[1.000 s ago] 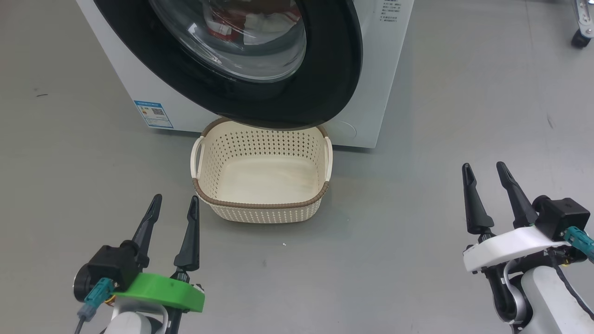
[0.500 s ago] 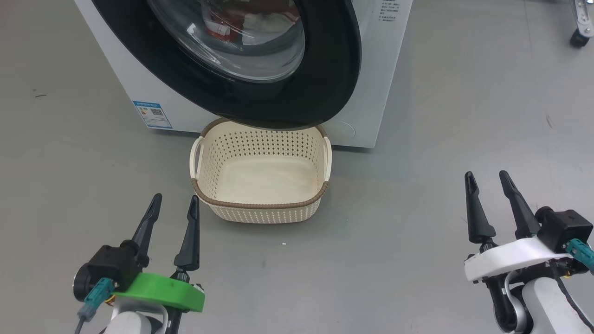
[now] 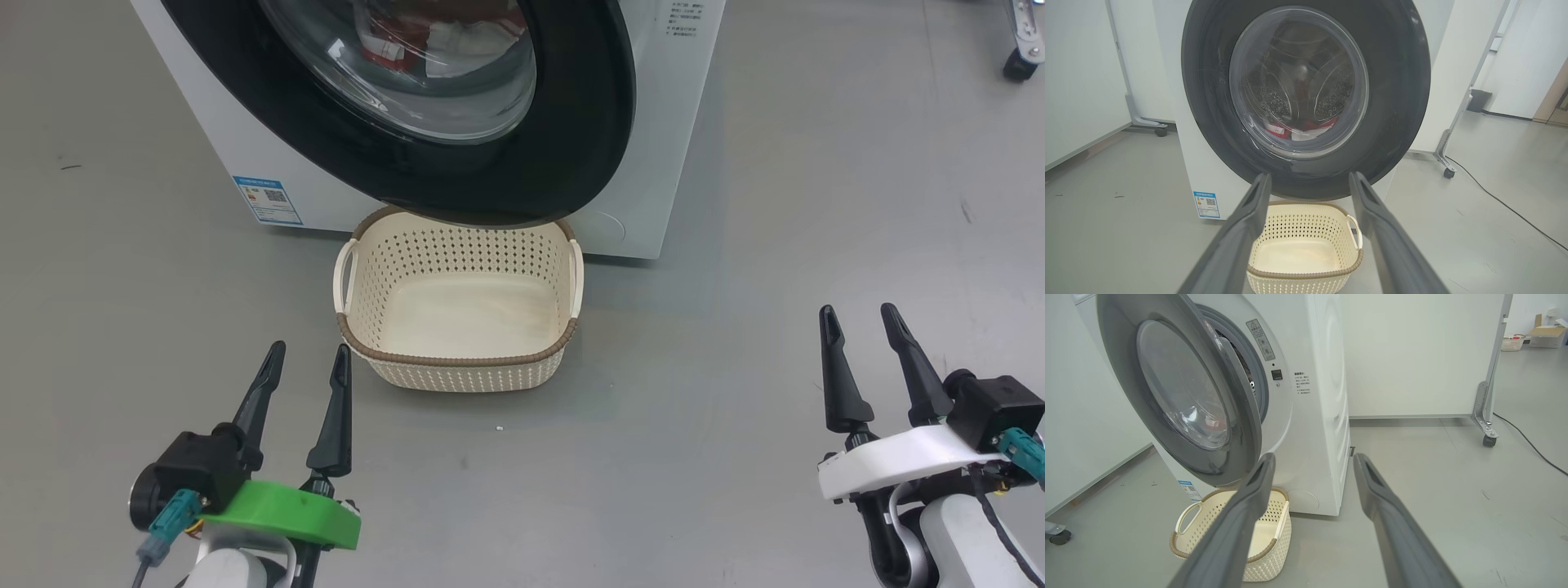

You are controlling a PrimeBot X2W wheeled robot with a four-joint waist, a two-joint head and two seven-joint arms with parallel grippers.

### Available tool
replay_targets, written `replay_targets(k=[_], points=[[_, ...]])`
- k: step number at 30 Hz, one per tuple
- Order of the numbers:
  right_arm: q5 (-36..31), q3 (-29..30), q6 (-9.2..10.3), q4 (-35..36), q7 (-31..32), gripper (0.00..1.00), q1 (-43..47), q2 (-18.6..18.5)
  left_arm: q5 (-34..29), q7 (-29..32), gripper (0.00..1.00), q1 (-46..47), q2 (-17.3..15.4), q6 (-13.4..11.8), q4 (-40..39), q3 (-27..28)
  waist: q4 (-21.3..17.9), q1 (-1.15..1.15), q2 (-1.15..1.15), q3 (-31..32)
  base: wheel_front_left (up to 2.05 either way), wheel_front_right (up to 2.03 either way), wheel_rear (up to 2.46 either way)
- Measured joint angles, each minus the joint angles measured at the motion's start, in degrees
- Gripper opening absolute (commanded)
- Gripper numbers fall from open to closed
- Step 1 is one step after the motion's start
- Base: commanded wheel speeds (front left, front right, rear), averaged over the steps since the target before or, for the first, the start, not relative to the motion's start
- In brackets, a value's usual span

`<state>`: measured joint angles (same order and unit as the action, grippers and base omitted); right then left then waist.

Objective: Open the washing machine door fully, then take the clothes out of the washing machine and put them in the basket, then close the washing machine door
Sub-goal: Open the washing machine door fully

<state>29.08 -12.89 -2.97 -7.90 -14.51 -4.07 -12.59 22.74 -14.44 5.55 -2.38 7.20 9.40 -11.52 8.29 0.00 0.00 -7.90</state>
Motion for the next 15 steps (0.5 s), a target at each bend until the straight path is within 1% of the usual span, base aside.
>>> replay_targets(k=[4, 15], points=[[-0.2, 0.5, -0.45, 0.1, 0.0, 1.00, 0.0, 0.1, 0.0, 0.0, 1.00, 0.0, 0.0, 0.0, 0.0, 0.0, 0.0, 0.00, 0.00, 0.0, 0.00, 0.00, 0.00], [-1.0, 1.3, -0.52, 0.3, 0.0, 1.00, 0.3, 0.9, 0.0, 0.0, 1.00, 0.0, 0.0, 0.0, 0.0, -0.2, 0.1, 0.00, 0.00, -0.3, 0.00, 0.00, 0.00]])
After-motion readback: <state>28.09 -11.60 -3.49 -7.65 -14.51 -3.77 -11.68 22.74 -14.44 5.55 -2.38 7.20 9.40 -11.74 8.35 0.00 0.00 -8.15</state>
